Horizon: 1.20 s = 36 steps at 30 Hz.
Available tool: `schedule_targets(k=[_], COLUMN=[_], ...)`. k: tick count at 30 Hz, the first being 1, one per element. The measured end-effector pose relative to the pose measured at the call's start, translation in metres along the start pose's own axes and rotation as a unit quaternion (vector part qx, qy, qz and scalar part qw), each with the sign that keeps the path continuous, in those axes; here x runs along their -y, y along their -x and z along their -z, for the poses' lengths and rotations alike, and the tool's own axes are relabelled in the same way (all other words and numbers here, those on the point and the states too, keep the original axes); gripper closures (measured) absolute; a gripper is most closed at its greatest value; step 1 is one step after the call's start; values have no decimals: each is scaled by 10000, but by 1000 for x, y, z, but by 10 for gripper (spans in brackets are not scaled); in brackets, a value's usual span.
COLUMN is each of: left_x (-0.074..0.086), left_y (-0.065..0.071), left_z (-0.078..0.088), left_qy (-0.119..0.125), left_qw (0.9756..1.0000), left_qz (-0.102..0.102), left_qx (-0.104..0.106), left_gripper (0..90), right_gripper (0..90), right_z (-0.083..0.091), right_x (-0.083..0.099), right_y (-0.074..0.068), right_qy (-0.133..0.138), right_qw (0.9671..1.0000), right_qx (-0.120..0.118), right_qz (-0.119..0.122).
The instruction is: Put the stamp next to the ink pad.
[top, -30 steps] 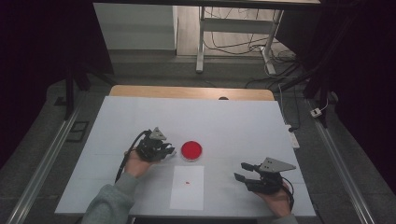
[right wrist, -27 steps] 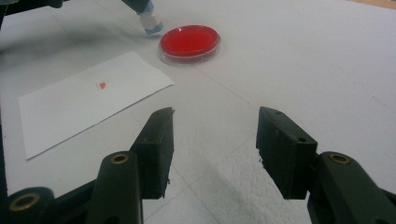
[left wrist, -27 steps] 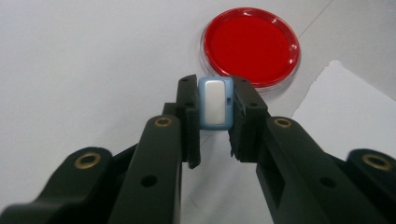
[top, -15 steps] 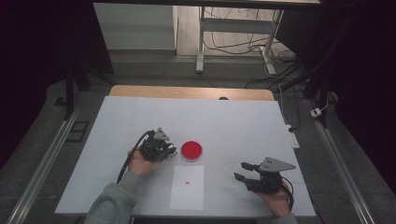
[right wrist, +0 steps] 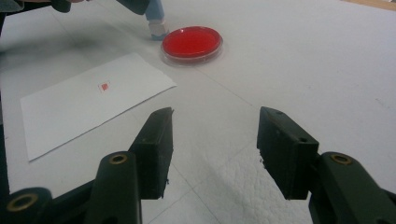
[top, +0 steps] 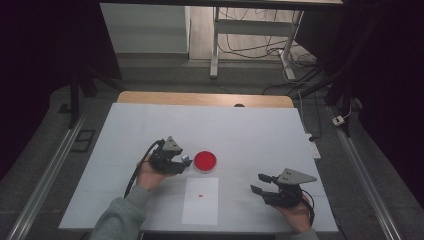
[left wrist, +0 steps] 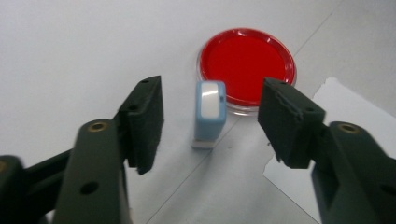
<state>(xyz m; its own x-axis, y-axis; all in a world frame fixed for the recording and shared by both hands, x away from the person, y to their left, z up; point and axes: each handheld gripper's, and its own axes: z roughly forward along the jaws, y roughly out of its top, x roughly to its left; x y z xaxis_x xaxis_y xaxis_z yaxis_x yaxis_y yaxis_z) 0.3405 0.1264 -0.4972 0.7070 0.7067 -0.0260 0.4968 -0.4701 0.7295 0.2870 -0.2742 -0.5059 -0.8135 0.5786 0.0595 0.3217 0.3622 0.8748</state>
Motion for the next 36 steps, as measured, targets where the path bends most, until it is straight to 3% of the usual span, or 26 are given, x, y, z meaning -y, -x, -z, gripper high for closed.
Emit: schedule_targets(k=[11, 21, 29, 36], left_x=[9, 31, 55, 78], left_y=[8, 17, 24, 24], left_z=[34, 55, 69, 82], left_qy=[375, 627, 686, 656], left_qw=[9993, 9979, 9971, 9973], left_qz=[-90, 80, 166, 221], left_qx=[-7, 141, 274, 256], left_gripper=[312, 313, 313, 313], right_gripper=[457, 457, 454, 446], right_z=[6, 15, 23, 26], right_x=[1, 7, 11, 14], right_y=[2, 8, 12, 12], right_qy=[90, 130, 160, 103], right_qw=[9998, 9992, 9985, 9981], right_qx=[181, 381, 512, 583], right_qz=[30, 53, 58, 159])
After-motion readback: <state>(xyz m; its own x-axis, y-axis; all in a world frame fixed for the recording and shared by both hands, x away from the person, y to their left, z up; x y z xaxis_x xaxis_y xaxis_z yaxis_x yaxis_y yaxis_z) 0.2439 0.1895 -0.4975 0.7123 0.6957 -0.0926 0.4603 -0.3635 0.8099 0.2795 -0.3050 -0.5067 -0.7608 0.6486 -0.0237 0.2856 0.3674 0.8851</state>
